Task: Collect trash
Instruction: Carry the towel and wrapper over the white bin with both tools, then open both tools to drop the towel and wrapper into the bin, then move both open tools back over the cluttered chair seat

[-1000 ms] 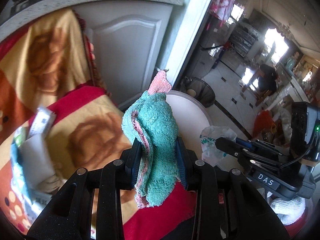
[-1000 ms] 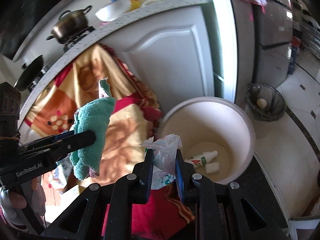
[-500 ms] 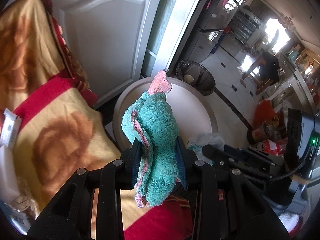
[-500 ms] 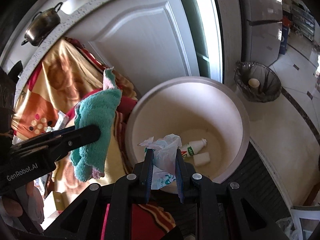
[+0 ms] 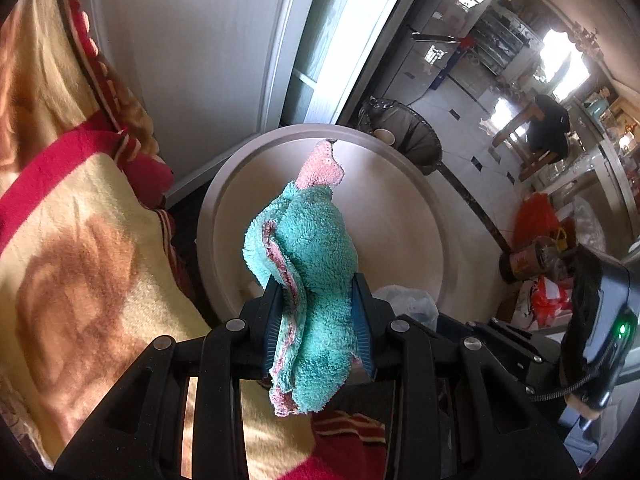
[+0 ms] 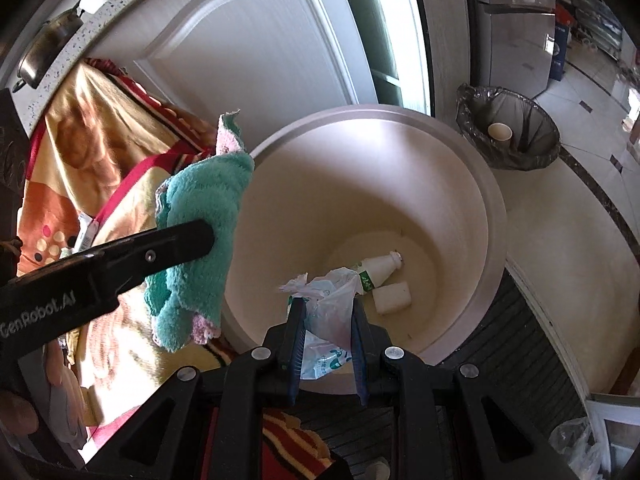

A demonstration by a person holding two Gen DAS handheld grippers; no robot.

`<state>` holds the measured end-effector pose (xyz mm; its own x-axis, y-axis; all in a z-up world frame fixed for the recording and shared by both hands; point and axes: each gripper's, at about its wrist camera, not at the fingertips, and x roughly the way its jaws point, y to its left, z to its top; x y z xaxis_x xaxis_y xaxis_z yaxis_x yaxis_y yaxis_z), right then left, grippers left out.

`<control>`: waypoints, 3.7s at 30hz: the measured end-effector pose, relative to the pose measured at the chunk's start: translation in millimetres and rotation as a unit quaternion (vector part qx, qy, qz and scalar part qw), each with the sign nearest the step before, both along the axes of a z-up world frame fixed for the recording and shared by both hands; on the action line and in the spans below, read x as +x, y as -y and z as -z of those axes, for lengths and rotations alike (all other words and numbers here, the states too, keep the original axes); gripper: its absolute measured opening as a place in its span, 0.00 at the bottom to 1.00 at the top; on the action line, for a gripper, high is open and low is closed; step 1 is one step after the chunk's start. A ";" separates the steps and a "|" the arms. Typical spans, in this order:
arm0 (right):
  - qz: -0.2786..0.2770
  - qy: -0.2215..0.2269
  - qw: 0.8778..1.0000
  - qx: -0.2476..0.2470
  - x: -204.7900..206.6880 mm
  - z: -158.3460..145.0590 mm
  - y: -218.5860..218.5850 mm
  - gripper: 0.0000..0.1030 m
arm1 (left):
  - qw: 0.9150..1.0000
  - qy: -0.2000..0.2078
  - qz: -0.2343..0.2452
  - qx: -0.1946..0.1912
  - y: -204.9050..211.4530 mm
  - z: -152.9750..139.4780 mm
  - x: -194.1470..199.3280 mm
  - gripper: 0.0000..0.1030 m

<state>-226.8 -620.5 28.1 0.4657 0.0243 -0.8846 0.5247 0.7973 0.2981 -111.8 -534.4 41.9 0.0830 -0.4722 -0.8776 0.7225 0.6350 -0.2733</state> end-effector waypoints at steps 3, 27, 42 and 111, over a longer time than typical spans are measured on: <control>-0.001 -0.010 1.000 -0.009 0.2 2.6 -0.5 0.19 | 1.000 -0.003 -0.008 0.002 1.1 4.2 1.5 0.30; 0.015 -0.004 1.000 -0.022 -16.1 -13.7 1.7 0.41 | 0.999 -0.028 -0.013 -0.014 -14.9 -0.8 1.1 0.47; 0.006 0.007 0.999 -0.032 -16.5 -29.4 -11.9 0.42 | 1.000 -0.004 -0.013 -0.023 -33.1 -26.0 -5.4 0.47; -0.259 0.050 0.963 -0.047 50.4 -98.9 -261.7 0.63 | 0.982 -0.015 -0.175 -0.071 -395.8 -58.3 11.3 0.69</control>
